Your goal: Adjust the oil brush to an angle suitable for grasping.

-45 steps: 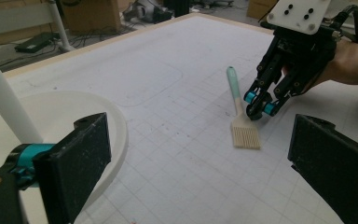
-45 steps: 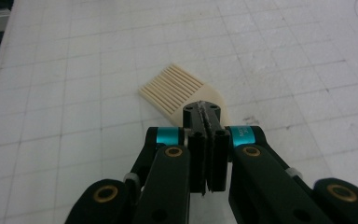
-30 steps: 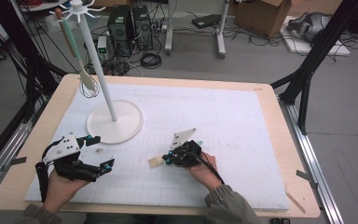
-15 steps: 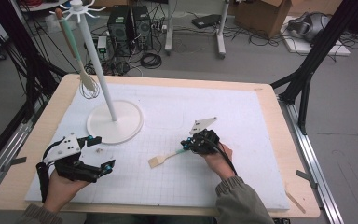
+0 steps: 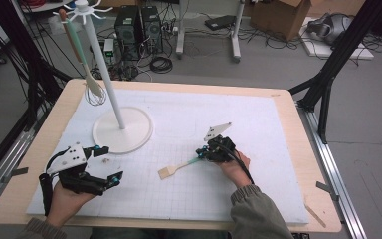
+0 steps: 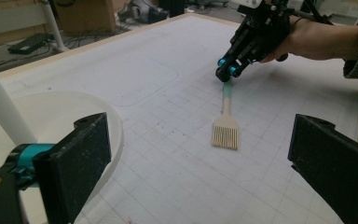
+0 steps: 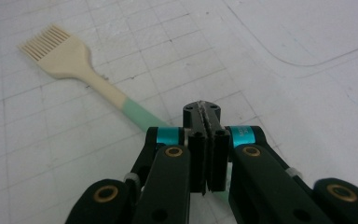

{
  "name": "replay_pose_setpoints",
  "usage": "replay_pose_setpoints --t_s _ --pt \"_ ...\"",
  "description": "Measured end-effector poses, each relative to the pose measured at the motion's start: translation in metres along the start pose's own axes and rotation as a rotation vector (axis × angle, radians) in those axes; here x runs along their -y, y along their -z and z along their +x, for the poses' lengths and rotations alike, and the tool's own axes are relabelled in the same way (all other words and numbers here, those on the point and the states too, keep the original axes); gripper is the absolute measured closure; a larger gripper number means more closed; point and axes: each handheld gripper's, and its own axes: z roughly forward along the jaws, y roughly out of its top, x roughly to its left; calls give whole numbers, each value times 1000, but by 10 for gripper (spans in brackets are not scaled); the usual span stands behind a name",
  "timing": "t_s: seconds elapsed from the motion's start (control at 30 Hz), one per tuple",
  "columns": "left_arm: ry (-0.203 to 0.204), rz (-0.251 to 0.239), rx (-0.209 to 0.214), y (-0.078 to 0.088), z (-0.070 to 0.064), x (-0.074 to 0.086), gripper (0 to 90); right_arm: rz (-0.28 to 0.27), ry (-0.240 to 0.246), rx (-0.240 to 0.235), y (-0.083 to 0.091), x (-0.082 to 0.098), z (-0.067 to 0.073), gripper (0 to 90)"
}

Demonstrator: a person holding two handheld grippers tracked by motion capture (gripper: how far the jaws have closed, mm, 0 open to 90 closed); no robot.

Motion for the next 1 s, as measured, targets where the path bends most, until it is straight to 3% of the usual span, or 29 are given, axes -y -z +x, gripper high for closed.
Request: replay_pose_setpoints --t_s 0.13,0.3,0.43,0.63,1.0 --pt "2 -1 1 -1 -1 0 63 2 3 -4 1 0 1 897" --pt "-2 0 4 -1 -1 0 63 8 -3 54 1 3 -4 897" --pt "2 3 10 -2 -1 1 63 4 -20 43 1 4 -6 898" --pt "1 4 14 -3 -1 2 63 28 -8 -21 4 4 -6 900" --pt "-2 2 14 -3 -1 1 63 46 17 -85 8 8 5 900"
